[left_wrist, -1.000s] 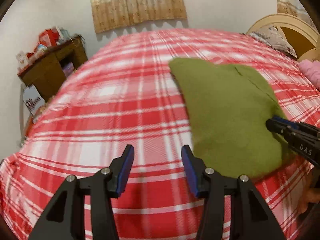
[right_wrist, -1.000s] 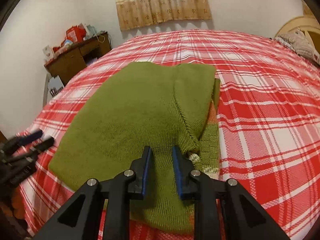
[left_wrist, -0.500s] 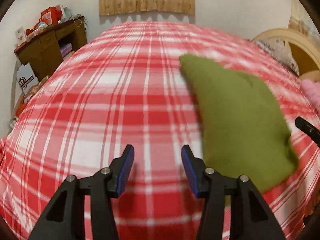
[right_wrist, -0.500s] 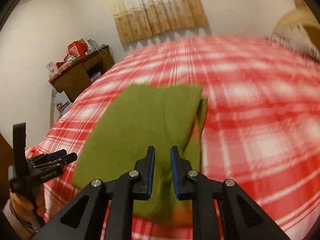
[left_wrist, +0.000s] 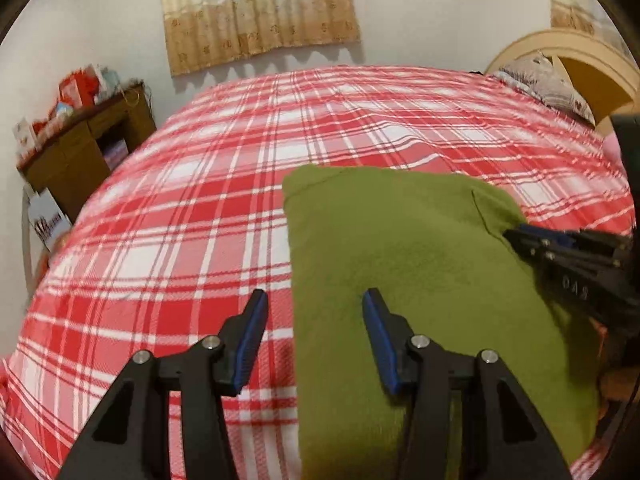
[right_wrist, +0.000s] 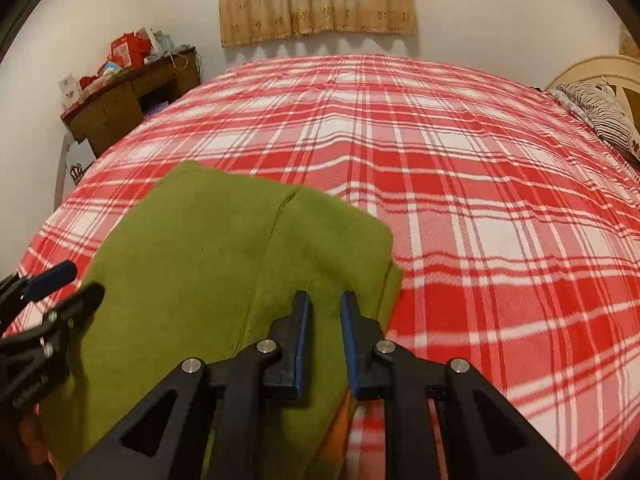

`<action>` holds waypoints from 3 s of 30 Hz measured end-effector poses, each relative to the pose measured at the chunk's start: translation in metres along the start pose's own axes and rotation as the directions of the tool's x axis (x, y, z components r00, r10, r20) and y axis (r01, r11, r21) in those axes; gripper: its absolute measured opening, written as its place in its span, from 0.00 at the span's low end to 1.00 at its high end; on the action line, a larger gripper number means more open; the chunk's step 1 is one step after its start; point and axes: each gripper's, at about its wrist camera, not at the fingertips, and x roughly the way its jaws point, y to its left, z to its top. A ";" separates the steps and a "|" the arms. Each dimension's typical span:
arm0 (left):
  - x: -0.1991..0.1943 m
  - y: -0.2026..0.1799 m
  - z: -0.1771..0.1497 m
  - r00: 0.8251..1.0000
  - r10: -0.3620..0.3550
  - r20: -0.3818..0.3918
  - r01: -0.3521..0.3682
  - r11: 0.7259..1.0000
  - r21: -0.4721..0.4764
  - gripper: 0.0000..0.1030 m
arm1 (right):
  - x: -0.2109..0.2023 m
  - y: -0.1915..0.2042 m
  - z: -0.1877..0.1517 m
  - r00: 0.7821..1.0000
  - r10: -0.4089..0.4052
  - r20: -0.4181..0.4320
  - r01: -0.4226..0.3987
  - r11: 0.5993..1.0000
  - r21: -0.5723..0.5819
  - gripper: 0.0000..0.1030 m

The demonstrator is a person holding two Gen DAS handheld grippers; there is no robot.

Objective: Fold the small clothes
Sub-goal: 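Press the folded sweater flat with the left gripper while the right gripper grasps its edge, then grasp the green bundle edge with the left gripper while the right gripper holds the other edge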

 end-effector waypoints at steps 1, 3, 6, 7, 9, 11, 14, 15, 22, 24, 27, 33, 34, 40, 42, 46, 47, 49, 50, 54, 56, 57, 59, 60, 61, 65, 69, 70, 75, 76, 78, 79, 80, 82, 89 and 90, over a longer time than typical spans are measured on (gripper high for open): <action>0.000 -0.002 -0.001 1.000 0.011 0.009 -0.011 1.000 0.012 0.51 | 0.001 -0.001 -0.001 1.000 0.001 0.016 -0.002 1.000 0.014 0.16; 0.001 -0.003 0.000 1.000 0.019 0.019 -0.019 1.000 0.018 0.51 | 0.000 -0.002 -0.003 0.999 0.005 0.047 -0.006 1.000 0.023 0.18; 0.002 -0.006 -0.001 0.998 0.037 0.040 -0.039 0.999 0.030 0.54 | -0.006 0.000 -0.006 0.997 -0.004 0.083 0.003 1.000 0.018 0.19; 0.001 -0.007 -0.001 0.998 0.049 0.046 -0.051 0.998 0.034 0.56 | -0.009 0.001 -0.007 0.996 -0.011 0.094 0.009 1.000 0.017 0.19; 0.000 -0.008 -0.003 0.995 0.078 0.059 -0.080 0.996 0.039 0.62 | -0.018 0.003 -0.009 0.989 -0.042 0.142 0.039 0.999 0.021 0.20; 0.000 -0.006 -0.002 0.993 0.104 0.062 -0.106 0.994 0.025 0.77 | -0.033 -0.001 -0.013 0.973 -0.078 0.219 0.068 0.996 0.053 0.21; 0.003 0.006 0.000 0.994 0.107 0.031 -0.105 0.993 -0.044 0.89 | -0.049 -0.013 -0.018 0.952 -0.097 0.289 0.062 0.990 0.128 0.50; 0.003 0.008 0.000 0.995 0.097 0.024 -0.096 0.994 -0.057 0.89 | -0.054 -0.020 -0.020 0.946 -0.106 0.307 0.055 0.984 0.171 0.60; 0.003 0.000 0.000 0.991 0.131 0.033 -0.131 0.991 -0.006 0.91 | -0.057 -0.057 -0.028 0.942 -0.034 0.335 -0.082 0.942 0.326 0.60; 0.001 -0.002 0.000 0.989 0.143 0.039 -0.144 0.989 0.016 0.91 | -0.055 -0.065 -0.032 0.944 -0.011 0.330 -0.116 0.925 0.361 0.60; -0.003 0.002 0.002 0.991 0.126 0.033 -0.126 0.992 0.005 0.90 | -0.053 -0.077 -0.037 0.940 0.024 0.340 -0.170 0.898 0.407 0.60; -0.009 -0.006 0.018 0.994 0.092 0.053 -0.093 0.996 0.010 0.89 | -0.049 -0.089 -0.041 0.933 0.079 0.351 -0.242 0.860 0.449 0.60; -0.010 -0.008 0.021 0.995 0.080 0.065 -0.081 0.997 0.017 0.89 | -0.050 -0.088 -0.041 0.931 0.084 0.354 -0.248 0.859 0.448 0.60; 0.029 -0.008 0.021 0.992 -0.119 -0.039 0.117 0.992 -0.052 0.89 | -0.044 -0.094 -0.044 0.898 0.246 0.365 -0.400 0.801 0.444 0.61; 0.044 0.005 0.013 0.974 -0.216 -0.070 0.205 0.968 -0.143 0.89 | -0.035 -0.099 -0.046 0.872 0.341 0.352 -0.480 0.740 0.471 0.61; 0.060 0.030 0.011 0.923 -0.371 -0.107 0.327 0.898 -0.294 0.89 | -0.019 -0.090 -0.042 0.845 0.444 0.296 -0.534 0.708 0.463 0.61; 0.060 0.029 0.010 0.920 -0.377 -0.104 0.332 0.894 -0.301 0.89 | -0.016 -0.087 -0.041 0.858 0.440 0.266 -0.514 0.720 0.467 0.61; 0.057 0.023 0.010 0.929 -0.357 -0.098 0.320 0.907 -0.275 0.89 | -0.012 -0.082 -0.040 0.877 0.422 0.229 -0.480 0.743 0.466 0.61; 0.056 0.021 0.009 0.933 -0.347 -0.096 0.312 0.912 -0.267 0.89 | -0.012 -0.081 -0.040 0.880 0.420 0.222 -0.474 0.748 0.464 0.61; 0.056 0.018 0.010 0.937 -0.336 -0.095 0.305 0.920 -0.246 0.89 | -0.009 -0.078 -0.040 0.881 0.426 0.207 -0.472 0.753 0.458 0.61; 0.057 0.020 0.009 0.933 -0.347 -0.096 0.314 0.914 -0.257 0.89 | -0.007 -0.072 -0.038 0.894 0.414 0.172 -0.446 0.778 0.444 0.61; 0.057 0.020 0.008 0.933 -0.348 -0.096 0.314 0.914 -0.257 0.89 | -0.004 -0.069 -0.035 0.901 0.406 0.153 -0.430 0.793 0.431 0.61; 0.056 0.019 0.008 0.936 -0.341 -0.093 0.310 0.919 -0.245 0.89 | -0.003 -0.062 -0.034 0.913 0.391 0.116 -0.404 0.828 0.388 0.63; 0.054 0.017 0.008 0.940 -0.331 -0.089 0.304 0.924 -0.231 0.89 | -0.004 -0.058 -0.034 0.917 0.385 0.102 -0.395 0.843 0.364 0.66; 0.054 0.016 0.008 0.942 -0.325 -0.086 0.300 0.928 -0.222 0.89 | -0.005 -0.053 -0.033 0.921 0.378 0.095 -0.387 0.857 0.341 0.67; 0.054 0.016 0.008 0.935 -0.346 -0.081 0.323 0.921 -0.216 0.85 | -0.010 -0.034 -0.029 0.907 0.412 0.085 -0.420 0.879 0.228 0.69; 0.057 0.021 0.006 0.921 -0.382 -0.080 0.354 0.903 -0.243 0.84 | -0.015 -0.032 -0.030 0.895 0.431 0.116 -0.446 0.874 0.193 0.68; 0.056 0.021 0.006 0.922 -0.380 -0.079 0.352 0.904 -0.241 0.84 | -0.019 -0.033 -0.030 0.894 0.425 0.138 -0.445 0.875 0.188 0.68; 0.054 0.019 0.006 0.927 -0.369 -0.071 0.344 0.909 -0.235 0.84 | -0.018 -0.035 -0.031 0.877 0.460 0.140 -0.480 0.854 0.199 0.69; 0.055 0.019 0.005 0.925 -0.373 -0.071 0.347 0.907 -0.239 0.84 | -0.011 -0.039 -0.030 0.883 0.455 0.114 -0.469 0.852 0.231 0.69; 0.056 0.020 0.005 0.923 -0.379 -0.072 0.352 0.903 -0.245 0.84 | 0.002 -0.045 -0.034 0.897 0.438 0.062 -0.435 0.847 0.305 0.69; 0.056 0.021 0.005 0.922 -0.381 -0.072 0.354 0.902 -0.247 0.84 | 0.002 -0.048 -0.034 0.892 0.447 0.068 -0.445 0.839 0.315 0.69; 0.056 0.020 0.005 0.922 -0.381 -0.072 0.354 0.902 -0.246 0.84 | 0.000 -0.047 -0.033 0.885 0.460 0.071 -0.458 0.835 0.305 0.69; 0.056 0.020 0.005 0.922 -0.379 -0.072 0.353 0.904 -0.242 0.84 | -0.004 -0.035 -0.034 0.840 0.539 0.064 -0.537 0.810 0.234 0.69; 0.052 0.015 0.006 0.922 -0.382 -0.060 0.363 0.908 -0.208 0.76 | 0.004 -0.026 -0.032 0.888 0.458 0.031 -0.454 0.867 0.204 0.68; 0.051 0.013 0.006 0.926 -0.372 -0.057 0.355 0.914 -0.195 0.75 | 0.006 -0.027 -0.032 0.884 0.466 0.033 -0.461 0.861 0.216 0.68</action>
